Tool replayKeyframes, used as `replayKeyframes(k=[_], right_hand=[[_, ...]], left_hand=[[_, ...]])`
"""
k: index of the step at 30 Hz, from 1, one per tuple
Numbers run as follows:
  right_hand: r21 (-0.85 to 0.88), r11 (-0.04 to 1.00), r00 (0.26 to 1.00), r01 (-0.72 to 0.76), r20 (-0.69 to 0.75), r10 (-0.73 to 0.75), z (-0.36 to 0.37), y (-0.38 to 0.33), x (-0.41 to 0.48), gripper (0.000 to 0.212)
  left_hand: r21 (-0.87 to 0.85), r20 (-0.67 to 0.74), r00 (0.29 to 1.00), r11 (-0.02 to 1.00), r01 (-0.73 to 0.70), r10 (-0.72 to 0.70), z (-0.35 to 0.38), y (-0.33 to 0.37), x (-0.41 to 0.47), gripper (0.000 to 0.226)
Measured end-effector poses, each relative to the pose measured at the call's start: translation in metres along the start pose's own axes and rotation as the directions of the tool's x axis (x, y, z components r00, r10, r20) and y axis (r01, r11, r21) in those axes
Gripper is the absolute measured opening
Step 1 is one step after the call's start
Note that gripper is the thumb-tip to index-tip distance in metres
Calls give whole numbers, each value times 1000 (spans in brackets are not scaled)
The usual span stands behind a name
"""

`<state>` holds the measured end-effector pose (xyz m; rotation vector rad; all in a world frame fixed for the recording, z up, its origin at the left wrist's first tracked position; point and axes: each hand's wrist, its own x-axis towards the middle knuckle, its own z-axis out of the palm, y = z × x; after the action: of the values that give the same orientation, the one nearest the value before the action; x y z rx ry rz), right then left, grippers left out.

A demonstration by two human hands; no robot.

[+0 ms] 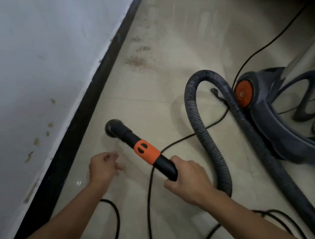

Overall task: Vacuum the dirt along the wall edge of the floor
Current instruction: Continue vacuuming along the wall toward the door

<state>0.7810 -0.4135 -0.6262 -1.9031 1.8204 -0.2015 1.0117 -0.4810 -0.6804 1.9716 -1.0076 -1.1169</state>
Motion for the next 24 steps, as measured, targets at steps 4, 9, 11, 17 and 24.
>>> replayKeyframes(k=[4,9,11,17,24], right_hand=[[22,996,996,90,16,-91,10,-11,19,30],[106,994,985,18,170,-36,-12,-9,12,37],[116,993,960,-31,282,-3,-32,-4,-11,44],[114,940,870,-323,427,247,-136,18,-105,46],[132,807,807,-575,255,533,-324,22,-191,39]], left_hand=[[-542,258,932,760,358,-255,23,48,11,54],[-682,356,864,533,500,-355,40,100,-21,59],[-622,339,842,571,536,-420,39,119,-44,44],[-413,100,890,795,444,-445,12,186,-121,26],[-120,128,945,941,317,-302,-21,339,-225,26]])
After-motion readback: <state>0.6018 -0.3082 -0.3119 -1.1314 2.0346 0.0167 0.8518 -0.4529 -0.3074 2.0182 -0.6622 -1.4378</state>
